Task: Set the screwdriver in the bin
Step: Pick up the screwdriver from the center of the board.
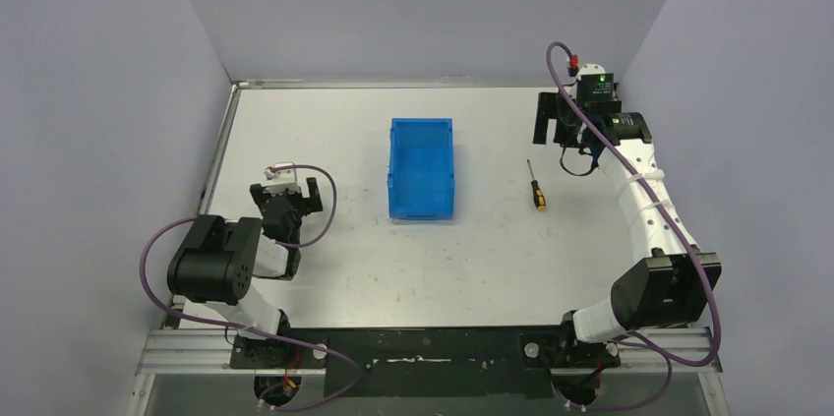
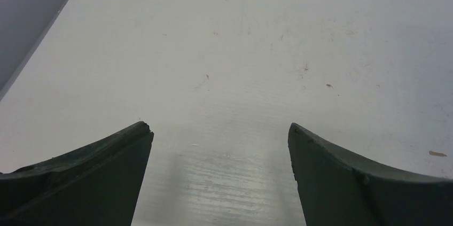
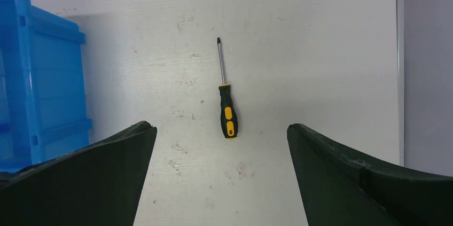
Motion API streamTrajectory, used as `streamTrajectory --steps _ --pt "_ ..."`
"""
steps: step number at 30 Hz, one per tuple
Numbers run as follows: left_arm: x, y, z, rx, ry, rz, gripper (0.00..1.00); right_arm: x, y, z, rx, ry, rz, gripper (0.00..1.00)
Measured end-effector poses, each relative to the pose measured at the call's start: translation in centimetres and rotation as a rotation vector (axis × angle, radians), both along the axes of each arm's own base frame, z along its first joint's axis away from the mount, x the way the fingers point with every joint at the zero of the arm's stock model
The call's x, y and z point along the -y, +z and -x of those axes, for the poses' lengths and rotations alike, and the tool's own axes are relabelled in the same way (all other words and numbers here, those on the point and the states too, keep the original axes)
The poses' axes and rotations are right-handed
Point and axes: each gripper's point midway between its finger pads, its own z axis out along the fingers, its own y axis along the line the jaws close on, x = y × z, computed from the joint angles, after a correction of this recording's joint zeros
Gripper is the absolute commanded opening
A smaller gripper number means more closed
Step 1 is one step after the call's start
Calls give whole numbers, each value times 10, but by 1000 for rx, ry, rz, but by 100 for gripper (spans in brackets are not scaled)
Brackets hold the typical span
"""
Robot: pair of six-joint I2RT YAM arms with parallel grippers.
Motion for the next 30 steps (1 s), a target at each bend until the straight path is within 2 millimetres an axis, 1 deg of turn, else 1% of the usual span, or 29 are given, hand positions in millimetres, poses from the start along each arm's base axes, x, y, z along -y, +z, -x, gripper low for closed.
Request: streamTrajectory --steps 12,16,25,28,30 --pt "0 0 0 0 0 0 97 0 0 0 -1 0 0 100" --pt "0 0 0 0 0 0 97 2 -4 1 -8 -3 11 100" --pt "0 0 0 0 0 0 97 4 -21 6 -46 -3 27 100" --pt "0 0 0 0 0 0 97 4 -36 6 -73 -3 28 98" --pt "0 0 0 0 0 0 97 4 -53 7 -109 -2 29 97"
